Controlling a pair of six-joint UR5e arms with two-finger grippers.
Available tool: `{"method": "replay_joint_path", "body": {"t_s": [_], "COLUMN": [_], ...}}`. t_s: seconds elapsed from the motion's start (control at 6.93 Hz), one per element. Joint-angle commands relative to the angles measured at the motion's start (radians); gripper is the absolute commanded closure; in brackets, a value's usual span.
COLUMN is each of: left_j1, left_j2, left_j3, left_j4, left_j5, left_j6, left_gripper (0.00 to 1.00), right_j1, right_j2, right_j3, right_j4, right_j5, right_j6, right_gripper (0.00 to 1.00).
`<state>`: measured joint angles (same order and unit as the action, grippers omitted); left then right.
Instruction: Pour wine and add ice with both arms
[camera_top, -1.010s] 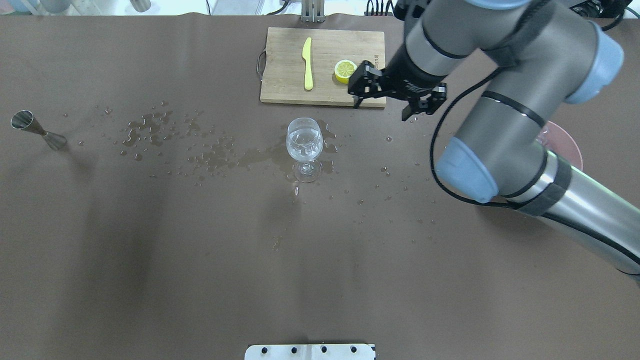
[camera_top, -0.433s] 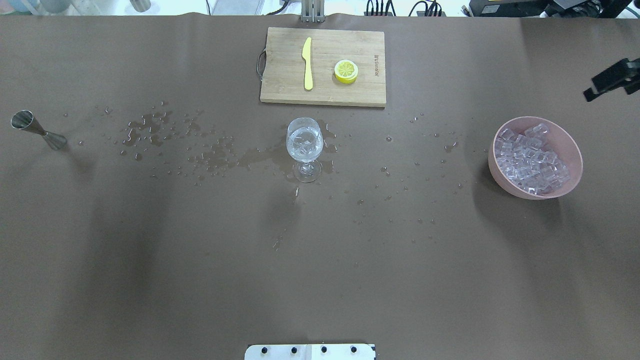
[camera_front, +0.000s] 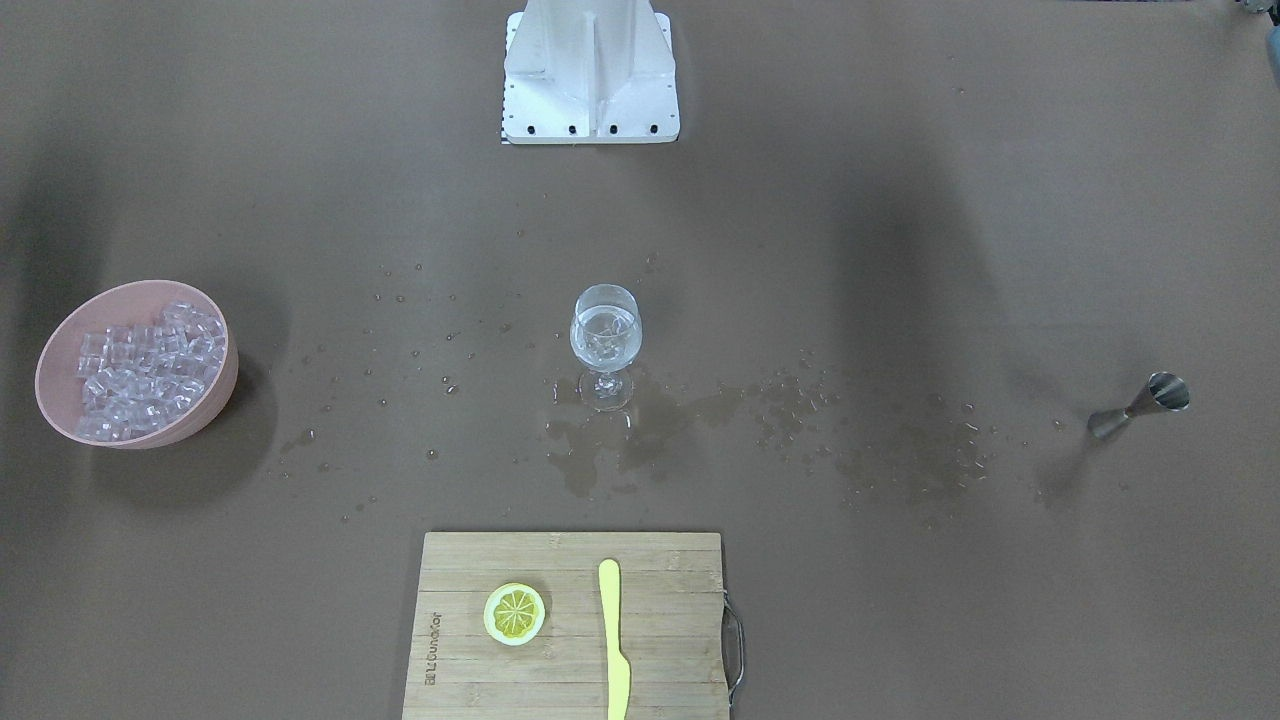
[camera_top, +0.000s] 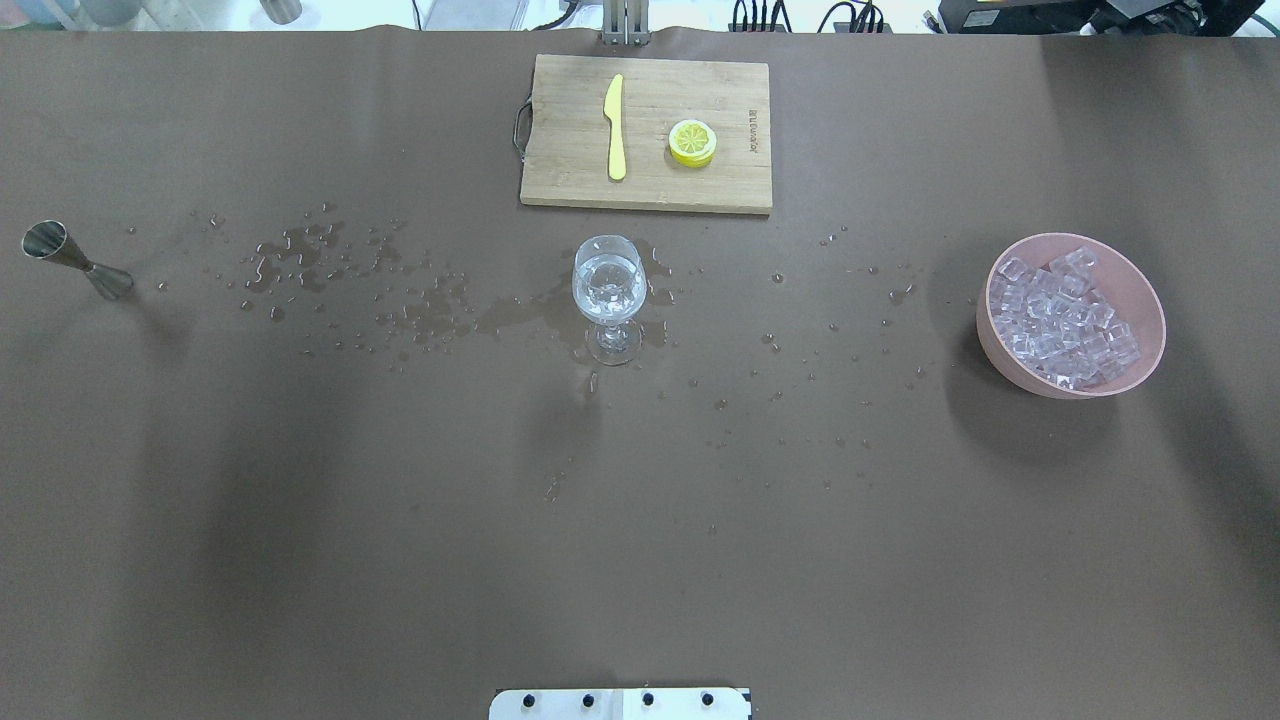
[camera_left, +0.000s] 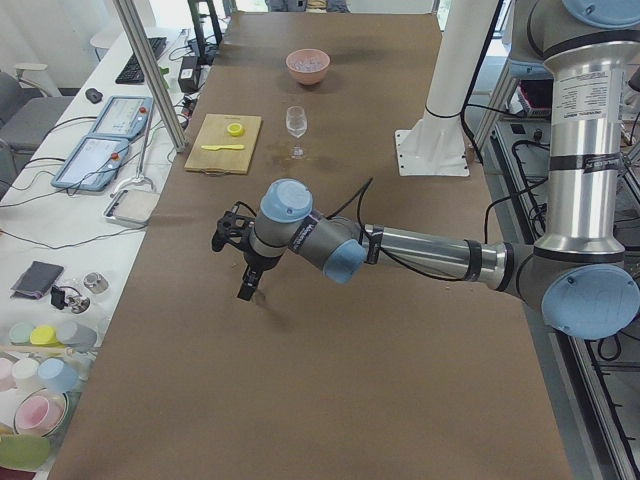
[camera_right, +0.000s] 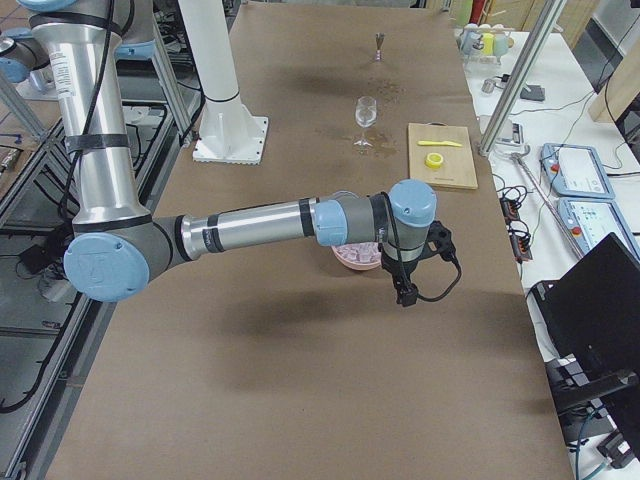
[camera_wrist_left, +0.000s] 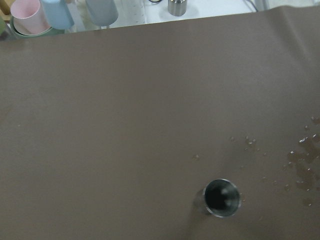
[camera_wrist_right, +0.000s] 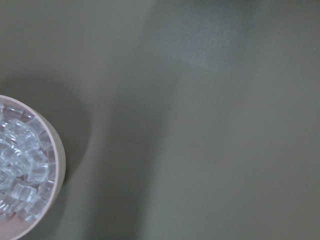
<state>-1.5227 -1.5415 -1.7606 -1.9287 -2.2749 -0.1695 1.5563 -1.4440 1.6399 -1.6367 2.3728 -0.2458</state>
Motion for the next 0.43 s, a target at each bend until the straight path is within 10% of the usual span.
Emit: {"method": "replay_joint_path", "body": {"t_s": [0.0, 0.29], "left_j1": [-0.091, -0.091], "left_j2": [-0.029, 0.119], "left_j3": [-0.034, -0.045], "left_j4": [0.382, 0.377], "left_j5": [-0.003, -0.006], "left_j6": [0.261, 0.259], "left_gripper": [0.02, 0.02], "right_j1": [0.030, 0.034], "right_j2": [0.005, 0.020], "right_j3": [-0.018, -0.017], "right_j4": [-0.005, -0.084], "right_j5": [-0.012, -0.012], "right_j6": [-0.038, -0.038], "right_gripper": [0.00, 0.00]}}
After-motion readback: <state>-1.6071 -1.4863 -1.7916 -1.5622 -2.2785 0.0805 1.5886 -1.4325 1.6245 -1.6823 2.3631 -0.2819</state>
